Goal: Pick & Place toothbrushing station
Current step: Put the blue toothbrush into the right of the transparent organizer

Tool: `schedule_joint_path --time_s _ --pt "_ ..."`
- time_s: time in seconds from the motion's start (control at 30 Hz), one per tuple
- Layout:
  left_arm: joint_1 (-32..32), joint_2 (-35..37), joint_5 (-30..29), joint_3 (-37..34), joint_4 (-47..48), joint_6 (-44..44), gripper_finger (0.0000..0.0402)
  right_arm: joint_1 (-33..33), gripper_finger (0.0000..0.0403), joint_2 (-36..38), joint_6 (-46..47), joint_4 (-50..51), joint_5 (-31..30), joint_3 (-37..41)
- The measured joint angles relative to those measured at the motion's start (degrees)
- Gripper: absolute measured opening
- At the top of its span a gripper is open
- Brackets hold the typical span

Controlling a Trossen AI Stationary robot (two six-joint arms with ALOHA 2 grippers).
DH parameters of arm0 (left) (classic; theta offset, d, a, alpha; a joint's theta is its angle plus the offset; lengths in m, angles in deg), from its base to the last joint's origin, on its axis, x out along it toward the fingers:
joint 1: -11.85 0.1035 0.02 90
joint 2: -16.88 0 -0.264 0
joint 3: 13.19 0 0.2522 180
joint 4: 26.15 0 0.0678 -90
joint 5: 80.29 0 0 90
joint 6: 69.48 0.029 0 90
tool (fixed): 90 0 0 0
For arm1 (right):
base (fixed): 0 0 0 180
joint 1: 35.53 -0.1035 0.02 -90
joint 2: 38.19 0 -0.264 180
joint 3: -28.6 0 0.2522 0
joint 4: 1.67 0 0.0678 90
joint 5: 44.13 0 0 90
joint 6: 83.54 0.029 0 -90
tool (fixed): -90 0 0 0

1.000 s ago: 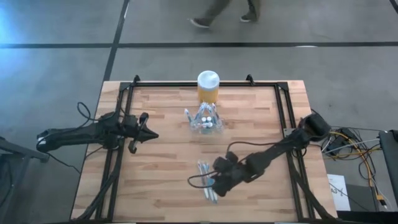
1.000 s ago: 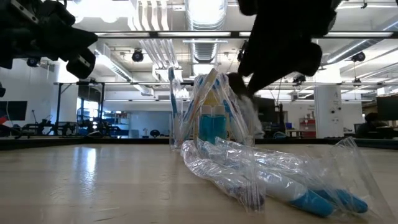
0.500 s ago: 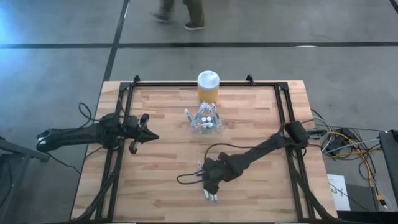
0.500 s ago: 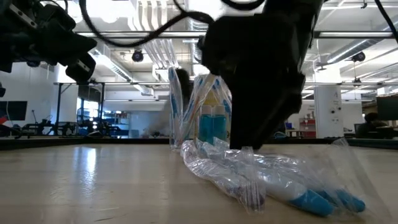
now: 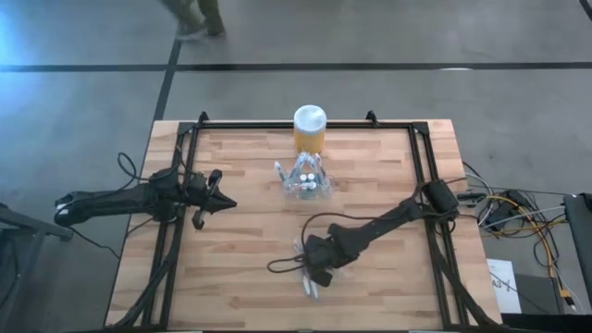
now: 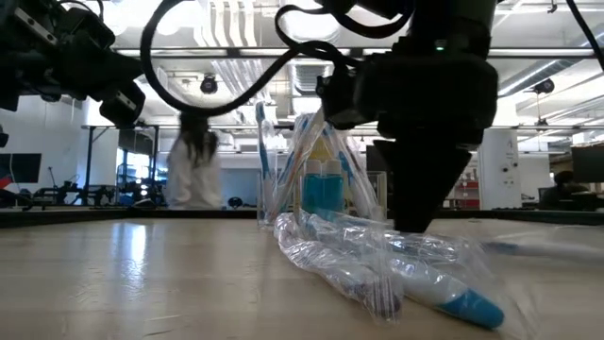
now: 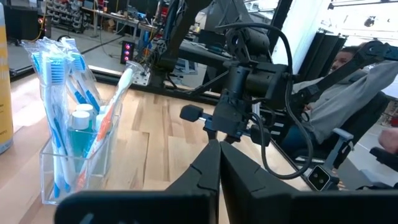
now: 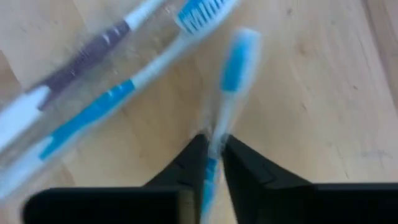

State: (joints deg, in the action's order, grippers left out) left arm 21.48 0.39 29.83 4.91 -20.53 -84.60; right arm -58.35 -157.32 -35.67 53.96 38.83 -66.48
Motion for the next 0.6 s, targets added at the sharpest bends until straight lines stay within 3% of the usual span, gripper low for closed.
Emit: schedule_joint_path --time_s 0.07,0.3,0.6 --pt "0.0 0.0 0.0 0.0 0.0 0.0 0.0010 -0.1 0.0020 0.0 -0.5 0.9 0.0 0.0" --pt "0.0 0.0 0.0 0.0 0.0 0.1 0.0011 -0.3 0.0014 1.0 -2.7 2.0 -0.8 0.0" --pt "0.0 0.0 0.0 0.0 -1.0 1.2 0.0013 -2.6 0.0007 12.4 -6.7 1.3 -14.0 -0.2"
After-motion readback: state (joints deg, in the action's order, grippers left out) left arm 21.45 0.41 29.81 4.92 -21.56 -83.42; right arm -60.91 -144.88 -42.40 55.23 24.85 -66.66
